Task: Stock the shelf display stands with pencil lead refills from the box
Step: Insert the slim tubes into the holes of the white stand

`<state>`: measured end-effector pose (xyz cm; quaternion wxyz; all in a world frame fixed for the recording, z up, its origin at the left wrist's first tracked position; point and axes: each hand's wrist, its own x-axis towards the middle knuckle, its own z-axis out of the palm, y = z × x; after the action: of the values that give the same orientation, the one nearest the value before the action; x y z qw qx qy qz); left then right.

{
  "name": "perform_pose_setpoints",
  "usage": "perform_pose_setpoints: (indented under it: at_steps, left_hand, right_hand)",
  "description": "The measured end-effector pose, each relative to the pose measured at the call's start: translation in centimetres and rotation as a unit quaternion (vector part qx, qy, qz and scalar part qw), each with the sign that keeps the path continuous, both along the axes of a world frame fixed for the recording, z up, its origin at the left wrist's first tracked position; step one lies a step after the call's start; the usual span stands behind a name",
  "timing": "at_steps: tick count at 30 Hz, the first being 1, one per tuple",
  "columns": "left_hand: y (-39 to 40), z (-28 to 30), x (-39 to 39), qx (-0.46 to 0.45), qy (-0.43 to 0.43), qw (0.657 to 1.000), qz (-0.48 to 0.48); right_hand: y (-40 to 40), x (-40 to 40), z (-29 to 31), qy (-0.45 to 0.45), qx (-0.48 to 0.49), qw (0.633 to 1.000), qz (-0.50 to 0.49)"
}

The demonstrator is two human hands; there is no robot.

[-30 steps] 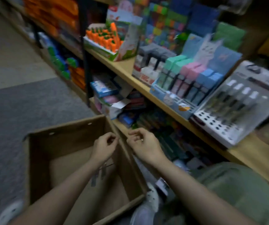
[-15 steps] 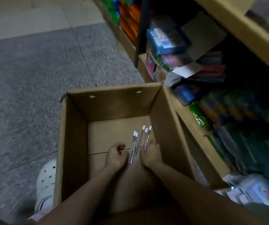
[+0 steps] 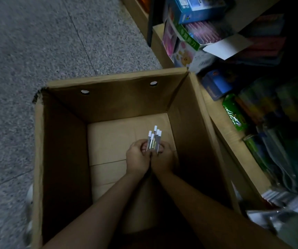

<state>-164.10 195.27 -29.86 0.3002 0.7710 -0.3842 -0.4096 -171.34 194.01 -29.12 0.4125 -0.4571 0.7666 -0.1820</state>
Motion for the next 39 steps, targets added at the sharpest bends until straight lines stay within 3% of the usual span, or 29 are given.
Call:
perform_pose_setpoints:
  at_steps: [4, 8, 11, 16, 23, 25, 28, 31, 36, 39]
  left_hand:
    - [0.1, 0.2, 0.1, 0.041, 0.060, 0.997, 0.036]
    - [0.7, 1.9, 0.7, 0.084, 0.263, 0.954, 0.113]
    - [1.1, 4.5, 1.2, 0.061, 0.377, 0.916, 0.119]
    - [1.2, 11.3, 1.6, -0.013, 0.470, 0.877, 0.104]
    - [1.4, 23.4, 0.9, -0.060, 0.498, 0.865, -0.023]
    - [1.2, 27.2, -0.6, -0.082, 0.490, 0.864, -0.083]
    - [0.3, 32.8, -3.4, -0.131, 0.505, 0.852, -0.038]
    - [0.1, 37.7, -7.0, -0.169, 0.534, 0.828, -0.025]
    - [3.3, 41.6, -12.3, -0.176, 0.429, 0.850, -0.251]
    - [4.6, 42.3, -14.4, -0.157, 0.439, 0.826, -0.317]
  right_hand:
    - [0.7, 0.5, 0.1, -0.087, 0.032, 0.994, -0.049]
    - [1.5, -0.1, 1.8, -0.130, 0.015, 0.991, -0.038]
    - [1.4, -0.5, 4.6, -0.185, 0.006, 0.982, -0.026]
    - [1.3, -1.1, 11.2, -0.202, -0.049, 0.978, 0.035]
    - [2.3, -3.4, 22.2, -0.256, -0.130, 0.955, 0.071]
    - [2.8, -4.4, 26.0, -0.305, -0.150, 0.940, 0.032]
    - [3.7, -6.8, 32.2, -0.388, -0.192, 0.900, -0.056]
    - [6.1, -11.3, 38.2, -0.380, -0.287, 0.876, -0.070]
    - [10.8, -18.5, 43.3, -0.362, -0.357, 0.858, -0.079]
    - [12.2, -22.1, 44.2, -0.281, -0.399, 0.870, -0.065]
